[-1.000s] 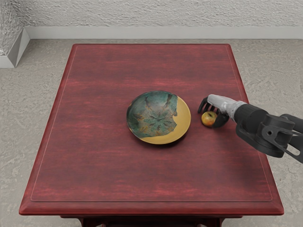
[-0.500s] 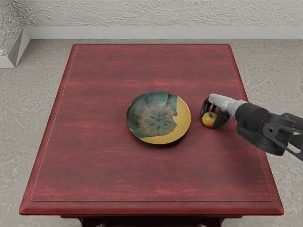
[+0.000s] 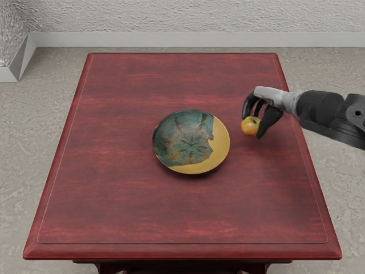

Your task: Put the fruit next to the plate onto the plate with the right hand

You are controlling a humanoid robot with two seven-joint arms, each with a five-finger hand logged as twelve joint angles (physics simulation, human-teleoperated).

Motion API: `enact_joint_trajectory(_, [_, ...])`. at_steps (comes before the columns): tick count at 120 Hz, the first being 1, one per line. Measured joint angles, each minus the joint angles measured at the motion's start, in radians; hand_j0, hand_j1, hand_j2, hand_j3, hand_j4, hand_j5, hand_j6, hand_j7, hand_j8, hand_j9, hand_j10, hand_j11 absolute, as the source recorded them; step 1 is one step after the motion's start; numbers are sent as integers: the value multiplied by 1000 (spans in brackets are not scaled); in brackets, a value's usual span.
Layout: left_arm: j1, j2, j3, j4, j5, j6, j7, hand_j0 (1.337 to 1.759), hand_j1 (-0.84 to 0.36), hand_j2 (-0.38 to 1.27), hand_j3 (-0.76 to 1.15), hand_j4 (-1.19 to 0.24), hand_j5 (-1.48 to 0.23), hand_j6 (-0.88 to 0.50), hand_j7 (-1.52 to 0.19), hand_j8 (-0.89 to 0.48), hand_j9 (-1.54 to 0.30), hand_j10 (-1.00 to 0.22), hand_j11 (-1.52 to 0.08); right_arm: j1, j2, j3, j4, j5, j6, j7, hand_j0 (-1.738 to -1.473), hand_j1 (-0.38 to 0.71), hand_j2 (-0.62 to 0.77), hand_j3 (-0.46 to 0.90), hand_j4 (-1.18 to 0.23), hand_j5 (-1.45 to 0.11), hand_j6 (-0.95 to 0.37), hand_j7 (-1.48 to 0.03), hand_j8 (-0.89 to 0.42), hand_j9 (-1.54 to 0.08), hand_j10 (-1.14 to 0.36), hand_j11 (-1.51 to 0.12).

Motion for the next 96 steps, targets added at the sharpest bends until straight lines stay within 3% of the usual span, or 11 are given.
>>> enact_joint_trajectory(29, [0, 0, 0, 0, 0, 0, 0, 1658, 58, 49, 0, -243, -315, -243, -315, -243, -315, -243, -315, 107, 96, -8, 16, 105, 30, 0, -1658, 379, 559, 1, -727, -1052, -437, -990, -433, -1045, -730, -1052])
enact_joint_trajectory(47, [0, 0, 0, 0, 0, 0, 0, 1658, 58, 49, 0, -243, -316, -243, -316, -243, -316, -243, -316, 125, 210, -38, -38, 113, 27, 0, -1658, 383, 541, 1, -727, -1060, -436, -993, -422, -1048, -733, -1055])
enact_joint_trajectory(59, [0, 0, 0, 0, 0, 0, 0, 1658, 58, 49, 0, -243, -316, -243, -316, -243, -316, -243, -316, 129, 282, -69, -98, 106, 24, 0, -1658, 399, 489, 0, -729, -1060, -437, -994, -403, -1038, -740, -1043])
enact_joint_trajectory(61, [0, 0, 0, 0, 0, 0, 0, 1658, 58, 49, 0, -243, -316, -243, -316, -243, -316, -243, -316, 129, 292, -73, -107, 105, 23, 0, -1658, 392, 398, 0, -731, -1057, -463, -994, -417, -1036, -741, -1041])
enact_joint_trajectory(75, [0, 0, 0, 0, 0, 0, 0, 1658, 58, 49, 0, -243, -316, -243, -316, -243, -316, -243, -316, 130, 330, -90, -144, 100, 19, 0, -1658, 458, 174, 0, -742, -1026, -591, -990, -565, -1014, -748, -1016])
enact_joint_trajectory(96, [0, 0, 0, 0, 0, 0, 0, 1658, 58, 49, 0, -243, -316, -243, -316, -243, -316, -243, -316, 132, 340, -88, -154, 109, -40, 0, -1658, 58, 64, 0, -369, -506, -305, -491, -294, -501, -372, -502])
